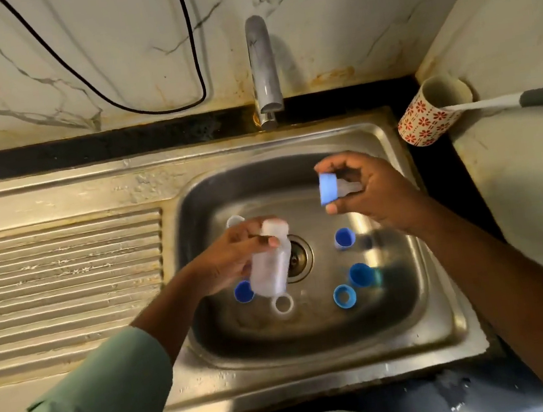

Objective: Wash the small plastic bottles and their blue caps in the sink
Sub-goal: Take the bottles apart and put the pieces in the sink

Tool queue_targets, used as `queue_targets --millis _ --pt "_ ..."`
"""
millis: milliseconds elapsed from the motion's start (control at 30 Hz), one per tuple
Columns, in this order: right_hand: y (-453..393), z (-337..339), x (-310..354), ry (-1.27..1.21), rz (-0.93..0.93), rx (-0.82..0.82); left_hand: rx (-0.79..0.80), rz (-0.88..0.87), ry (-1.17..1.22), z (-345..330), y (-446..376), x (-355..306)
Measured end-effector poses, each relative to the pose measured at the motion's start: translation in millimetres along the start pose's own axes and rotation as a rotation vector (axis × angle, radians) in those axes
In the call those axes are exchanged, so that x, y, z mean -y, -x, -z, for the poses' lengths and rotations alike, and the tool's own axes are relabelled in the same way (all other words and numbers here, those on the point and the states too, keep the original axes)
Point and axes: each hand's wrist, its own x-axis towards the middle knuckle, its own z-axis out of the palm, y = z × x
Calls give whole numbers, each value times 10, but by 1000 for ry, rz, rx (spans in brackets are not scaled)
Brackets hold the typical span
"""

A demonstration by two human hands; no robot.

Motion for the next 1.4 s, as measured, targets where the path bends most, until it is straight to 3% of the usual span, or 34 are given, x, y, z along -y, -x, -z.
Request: queue_targets --millis 100,167,300,433,567,700,800,867,933,1000,1033,1133,1400 --pt "-119 -95 -301 29 -107 -144 -343 -193 -487 34 -394 37" --pt "-100 -241 -476 10 -226 -186 -504 -220 -848 74 -669 7" --pt "-39 -525 -779 -52 -343 -226 -401 -147 -1159 97 -1171 -54" --pt "-9 -615 -861 -57 -392 -228 -290 -32 -1180 139 -1412 54" --pt "6 -597 -868 -82 -381 -226 -296 20 -1211 141 -1478 168" --pt "23 -589 -847 -78 -363 -257 -332 -70 -1335 206 -1517 207" --pt "46 -583 -784 -66 -323 -296 -501 -174 -1097 164 -1314 106" --pt "84 -585 -722 -43 -275 -314 -592 -159 -667 37 -984 39" --pt "153 -613 -627 -30 -209 -325 -396 -14 -148 -155 -557 -21" --pt "240 -693 -523 -38 -162 -303 -140 98 125 -354 -165 -11" --pt "299 -739 -450 -72 -148 -278 -98 67 165 -430 -21 28" --pt "483 -815 -277 -192 -128 -206 -173 -108 248 -517 232 164" --pt "838 -796 34 -156 -17 -150 -69 -217 266 -592 665 165"
